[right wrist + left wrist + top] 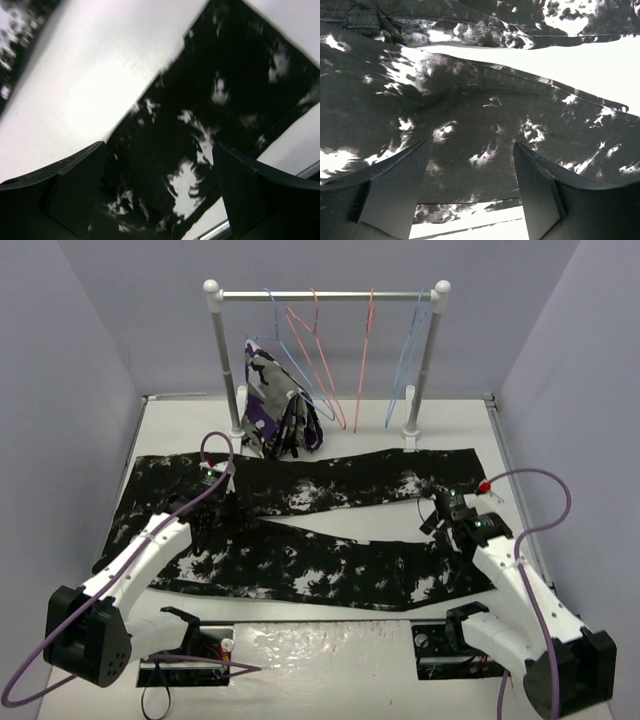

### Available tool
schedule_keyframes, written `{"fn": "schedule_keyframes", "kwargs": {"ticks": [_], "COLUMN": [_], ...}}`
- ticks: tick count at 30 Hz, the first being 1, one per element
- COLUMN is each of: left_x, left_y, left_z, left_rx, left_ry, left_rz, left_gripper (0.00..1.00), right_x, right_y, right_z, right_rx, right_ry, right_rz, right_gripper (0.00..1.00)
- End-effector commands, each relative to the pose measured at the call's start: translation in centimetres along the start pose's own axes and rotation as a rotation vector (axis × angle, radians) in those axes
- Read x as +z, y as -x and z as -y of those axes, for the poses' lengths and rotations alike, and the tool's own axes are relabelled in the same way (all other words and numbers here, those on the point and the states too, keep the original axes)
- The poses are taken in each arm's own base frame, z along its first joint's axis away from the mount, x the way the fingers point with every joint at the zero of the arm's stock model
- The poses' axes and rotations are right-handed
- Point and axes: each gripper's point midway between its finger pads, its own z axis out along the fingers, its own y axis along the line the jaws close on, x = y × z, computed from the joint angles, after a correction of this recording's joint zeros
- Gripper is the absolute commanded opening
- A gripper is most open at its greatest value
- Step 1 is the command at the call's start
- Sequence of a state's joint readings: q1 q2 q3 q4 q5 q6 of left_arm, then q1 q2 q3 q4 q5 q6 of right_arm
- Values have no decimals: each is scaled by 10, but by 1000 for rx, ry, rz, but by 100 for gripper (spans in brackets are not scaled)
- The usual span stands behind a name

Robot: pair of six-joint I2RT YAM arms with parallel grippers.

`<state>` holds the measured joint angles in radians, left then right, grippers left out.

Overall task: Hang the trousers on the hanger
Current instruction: Flatten out the trousers at the center of the board.

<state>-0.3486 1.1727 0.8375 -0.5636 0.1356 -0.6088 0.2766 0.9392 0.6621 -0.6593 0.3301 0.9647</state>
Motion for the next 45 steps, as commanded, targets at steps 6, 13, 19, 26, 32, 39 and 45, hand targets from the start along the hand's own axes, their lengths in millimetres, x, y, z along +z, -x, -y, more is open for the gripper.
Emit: {"fn": "schedule_keyframes", "kwargs": {"ticks": [6,13,19,26,32,39,45], "left_x": [-5,4,7,7,3,27,54], "left_y": [2,-5,1,5,11,16,-26], "left_z": [9,-4,-12,-17,-37,-66,-85], "left_rx": [21,-19,-36,-57,-101,-243,-332], "left_ry": [-41,24,65,95,184,293,361], "left_rz": [25,11,42,54,89,110,-3], "left_gripper": [66,66,66,66,66,66,66], "right_x": [13,40,68,99,108,82,53], "right_y": [45,-12,-31,8,67,116,129], "right_z": [-31,-36,-16,23,57,26,-14], "right_rx": [-100,-39,99,267,376,293,157], "right_ry": [-36,37,40,-19,-88,18,139], "right_rz": [75,-123,-215,-219,-97,44,118], "right_gripper": [78,80,83,95,95,96,96]}}
